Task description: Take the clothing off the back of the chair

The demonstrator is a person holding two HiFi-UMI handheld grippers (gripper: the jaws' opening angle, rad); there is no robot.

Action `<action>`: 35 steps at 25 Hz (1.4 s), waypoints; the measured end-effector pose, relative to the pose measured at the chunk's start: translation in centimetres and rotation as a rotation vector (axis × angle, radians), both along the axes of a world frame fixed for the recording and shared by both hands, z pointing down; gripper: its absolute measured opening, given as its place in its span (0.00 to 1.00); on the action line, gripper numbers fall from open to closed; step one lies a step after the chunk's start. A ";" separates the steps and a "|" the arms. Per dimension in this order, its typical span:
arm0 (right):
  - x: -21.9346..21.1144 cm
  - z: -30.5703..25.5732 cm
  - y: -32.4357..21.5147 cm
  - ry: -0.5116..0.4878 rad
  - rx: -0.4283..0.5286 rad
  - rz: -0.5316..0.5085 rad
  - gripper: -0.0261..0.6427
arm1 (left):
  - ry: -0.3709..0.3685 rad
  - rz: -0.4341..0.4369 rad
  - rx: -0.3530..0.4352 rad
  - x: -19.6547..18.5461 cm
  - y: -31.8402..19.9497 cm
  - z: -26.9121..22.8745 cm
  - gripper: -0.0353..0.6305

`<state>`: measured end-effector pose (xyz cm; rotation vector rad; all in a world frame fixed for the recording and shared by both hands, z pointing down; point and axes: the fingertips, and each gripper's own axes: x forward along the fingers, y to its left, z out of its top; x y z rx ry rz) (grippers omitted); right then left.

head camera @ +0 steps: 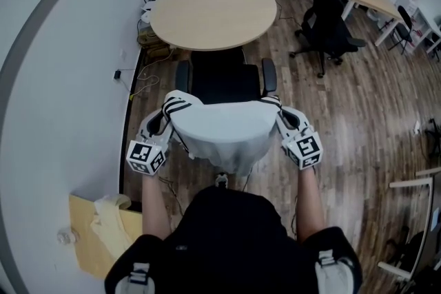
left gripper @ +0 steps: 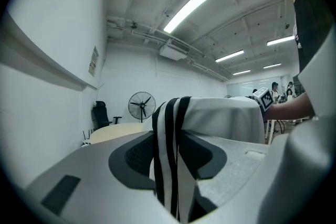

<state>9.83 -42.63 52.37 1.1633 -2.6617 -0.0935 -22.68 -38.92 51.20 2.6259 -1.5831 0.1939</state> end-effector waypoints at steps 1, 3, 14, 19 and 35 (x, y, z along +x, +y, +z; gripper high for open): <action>0.1 0.0 0.0 -0.003 0.002 0.009 0.06 | 0.008 0.016 0.007 0.1 0.0 -0.1 0.26; 0.2 -0.2 0.0 -0.009 0.010 0.025 0.06 | 0.011 0.053 0.025 0.5 0.2 -0.3 0.19; 0.0 -0.2 0.1 -0.053 0.056 0.096 0.06 | 0.006 0.231 0.078 1.5 0.6 -0.2 0.07; 0.4 0.8 0.4 -0.084 0.037 0.130 0.06 | 0.044 0.244 0.107 0.8 0.5 -0.3 0.07; 1.9 1.3 1.9 -0.075 0.048 0.195 0.05 | 0.106 0.196 0.147 0.0 1.4 -1.0 0.07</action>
